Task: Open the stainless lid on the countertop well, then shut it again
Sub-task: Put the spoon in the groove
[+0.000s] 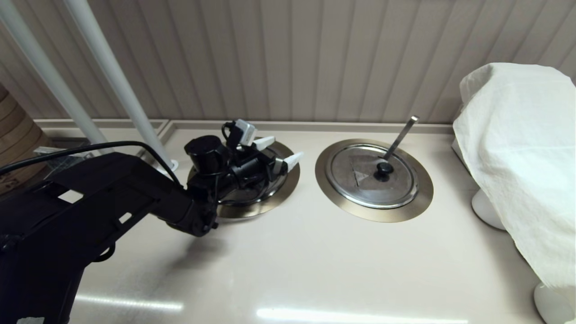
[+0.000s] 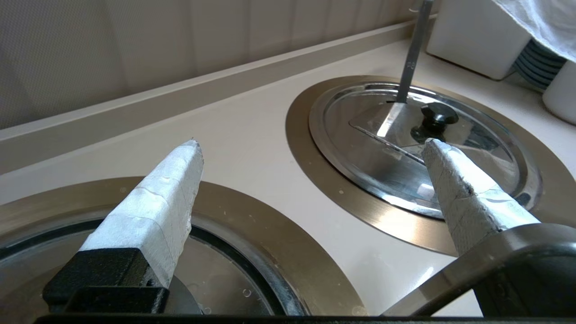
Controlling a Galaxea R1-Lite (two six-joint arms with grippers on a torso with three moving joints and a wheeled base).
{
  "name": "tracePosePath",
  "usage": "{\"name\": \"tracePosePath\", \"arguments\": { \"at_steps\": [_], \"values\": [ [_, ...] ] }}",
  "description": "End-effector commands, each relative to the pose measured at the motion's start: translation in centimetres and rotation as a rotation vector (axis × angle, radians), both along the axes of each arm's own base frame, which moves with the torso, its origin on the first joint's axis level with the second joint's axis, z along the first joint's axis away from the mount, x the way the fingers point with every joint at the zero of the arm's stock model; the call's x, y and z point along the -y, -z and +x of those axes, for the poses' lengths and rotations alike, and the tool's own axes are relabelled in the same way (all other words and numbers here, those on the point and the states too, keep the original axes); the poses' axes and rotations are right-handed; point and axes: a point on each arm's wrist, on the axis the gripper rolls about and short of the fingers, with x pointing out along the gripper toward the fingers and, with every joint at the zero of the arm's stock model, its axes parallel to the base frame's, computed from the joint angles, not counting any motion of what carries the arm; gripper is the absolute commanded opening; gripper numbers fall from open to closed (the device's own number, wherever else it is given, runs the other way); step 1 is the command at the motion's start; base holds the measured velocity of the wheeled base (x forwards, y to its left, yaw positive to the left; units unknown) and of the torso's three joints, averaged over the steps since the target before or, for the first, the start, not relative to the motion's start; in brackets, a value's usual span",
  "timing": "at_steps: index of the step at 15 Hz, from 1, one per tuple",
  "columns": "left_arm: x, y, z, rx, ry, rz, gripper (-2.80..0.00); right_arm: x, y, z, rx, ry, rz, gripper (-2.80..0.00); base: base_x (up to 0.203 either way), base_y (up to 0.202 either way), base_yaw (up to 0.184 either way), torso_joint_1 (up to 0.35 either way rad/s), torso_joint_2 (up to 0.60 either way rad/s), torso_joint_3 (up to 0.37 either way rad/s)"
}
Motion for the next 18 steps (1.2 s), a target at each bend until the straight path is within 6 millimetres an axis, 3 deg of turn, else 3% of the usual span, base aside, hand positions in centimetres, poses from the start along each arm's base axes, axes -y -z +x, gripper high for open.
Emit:
{"name": "tracePosePath", "arguments": {
  "at_steps": [1,9,14,18],
  "values": [
    [0.4,0.6,0.4,-0.002,0.004,0.000,0.00,0.0,0.0,0.0,0.001,0.000,0.000,0.00,0.000,0.000,0.000,0.000,0.00,0.000],
    [1.5,-1.5,1.1,0.017,-0.023,-0.017,0.00,0.0,0.0,0.0,-0.001,0.000,0.000,0.00,0.000,0.000,0.000,0.000,0.00,0.000],
    [2.0,-0.3,2.6,0.006,-0.071,-0.023,0.00,0.0,0.0,0.0,-0.001,0.000,-0.001,0.00,0.000,0.000,0.000,0.000,0.00,0.000],
    [2.5,-0.7,4.1,0.017,-0.150,-0.048,0.00,0.0,0.0,0.0,0.001,0.000,-0.001,0.00,0.000,0.000,0.000,0.000,0.00,0.000]
  ]
}}
